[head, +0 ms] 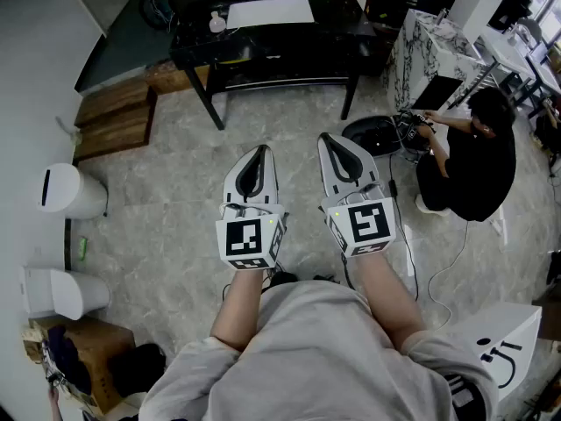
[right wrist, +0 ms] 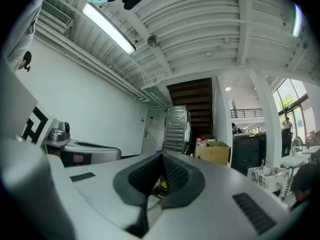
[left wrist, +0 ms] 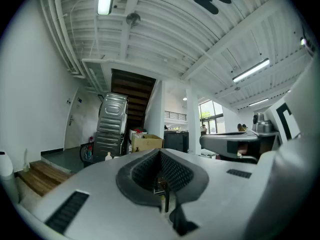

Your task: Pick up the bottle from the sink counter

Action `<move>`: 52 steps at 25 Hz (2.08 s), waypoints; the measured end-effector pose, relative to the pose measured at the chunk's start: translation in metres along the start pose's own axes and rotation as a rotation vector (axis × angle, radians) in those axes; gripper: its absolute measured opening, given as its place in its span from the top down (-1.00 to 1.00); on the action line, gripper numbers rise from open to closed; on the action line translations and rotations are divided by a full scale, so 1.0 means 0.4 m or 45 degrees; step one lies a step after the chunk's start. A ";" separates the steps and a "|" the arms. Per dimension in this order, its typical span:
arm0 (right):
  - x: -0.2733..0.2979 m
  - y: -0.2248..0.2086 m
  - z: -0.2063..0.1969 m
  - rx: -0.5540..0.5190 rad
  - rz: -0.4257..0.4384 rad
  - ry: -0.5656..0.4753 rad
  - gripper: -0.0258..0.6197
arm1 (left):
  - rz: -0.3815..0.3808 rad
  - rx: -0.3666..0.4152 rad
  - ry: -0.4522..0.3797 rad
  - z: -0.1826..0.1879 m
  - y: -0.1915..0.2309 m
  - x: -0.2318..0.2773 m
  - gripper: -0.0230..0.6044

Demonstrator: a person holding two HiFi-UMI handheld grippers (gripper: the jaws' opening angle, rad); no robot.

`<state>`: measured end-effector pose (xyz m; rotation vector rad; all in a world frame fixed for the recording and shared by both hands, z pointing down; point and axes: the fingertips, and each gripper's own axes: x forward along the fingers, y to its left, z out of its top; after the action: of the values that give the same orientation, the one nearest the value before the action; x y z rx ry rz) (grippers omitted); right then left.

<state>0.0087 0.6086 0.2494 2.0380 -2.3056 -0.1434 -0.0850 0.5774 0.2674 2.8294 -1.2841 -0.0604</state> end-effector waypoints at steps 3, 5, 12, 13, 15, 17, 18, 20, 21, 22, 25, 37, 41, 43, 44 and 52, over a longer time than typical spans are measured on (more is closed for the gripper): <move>0.030 0.027 0.005 -0.012 0.003 -0.008 0.89 | -0.020 0.007 -0.003 0.002 0.026 0.005 0.89; 0.053 0.047 0.002 -0.007 0.008 -0.007 0.89 | -0.042 0.002 0.007 -0.004 0.044 0.010 0.89; 0.138 0.100 -0.038 -0.048 0.000 0.031 0.89 | -0.092 0.004 0.048 -0.025 0.134 0.041 0.89; 0.149 0.105 -0.042 -0.041 -0.002 0.032 0.89 | -0.094 0.008 0.051 -0.027 0.150 0.045 0.89; 0.170 0.113 -0.048 -0.027 -0.009 0.030 0.89 | -0.101 0.014 0.057 -0.033 0.178 0.052 0.89; 0.193 0.118 -0.051 -0.013 -0.020 0.025 0.89 | -0.111 0.023 0.065 -0.039 0.201 0.063 0.89; 0.205 0.121 -0.052 -0.007 -0.025 0.022 0.89 | -0.118 0.026 0.069 -0.042 0.212 0.069 0.89; 0.231 0.132 -0.057 0.003 -0.021 0.022 0.89 | -0.135 0.017 0.073 -0.050 0.232 0.077 0.89; 0.242 0.141 -0.061 0.011 -0.012 0.025 0.89 | -0.145 0.006 0.074 -0.055 0.239 0.078 0.89; 0.251 0.151 -0.063 0.022 -0.004 0.028 0.89 | -0.156 -0.003 0.077 -0.060 0.243 0.078 0.89; 0.274 0.176 -0.076 0.048 0.016 0.045 0.89 | -0.169 -0.005 0.098 -0.077 0.259 0.082 0.89; 0.532 0.081 -0.218 0.053 0.082 0.159 0.89 | -0.041 -0.043 0.175 -0.175 0.413 0.284 0.89; 0.702 -0.018 -0.241 0.056 0.112 0.176 0.89 | 0.026 -0.061 0.195 -0.182 0.492 0.444 0.89; 0.790 -0.080 -0.253 0.071 0.114 0.192 0.89 | 0.050 -0.071 0.201 -0.179 0.525 0.535 0.89; 0.833 -0.112 -0.260 0.083 0.117 0.201 0.89 | 0.058 -0.077 0.207 -0.182 0.538 0.583 0.89; 1.102 -0.313 -0.371 0.127 0.200 0.274 0.89 | 0.049 -0.089 0.311 -0.262 0.557 0.920 0.89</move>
<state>0.0935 0.1516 0.3760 1.8012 -2.3654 0.1926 -0.0052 0.1554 0.3747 2.6518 -1.2549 0.2291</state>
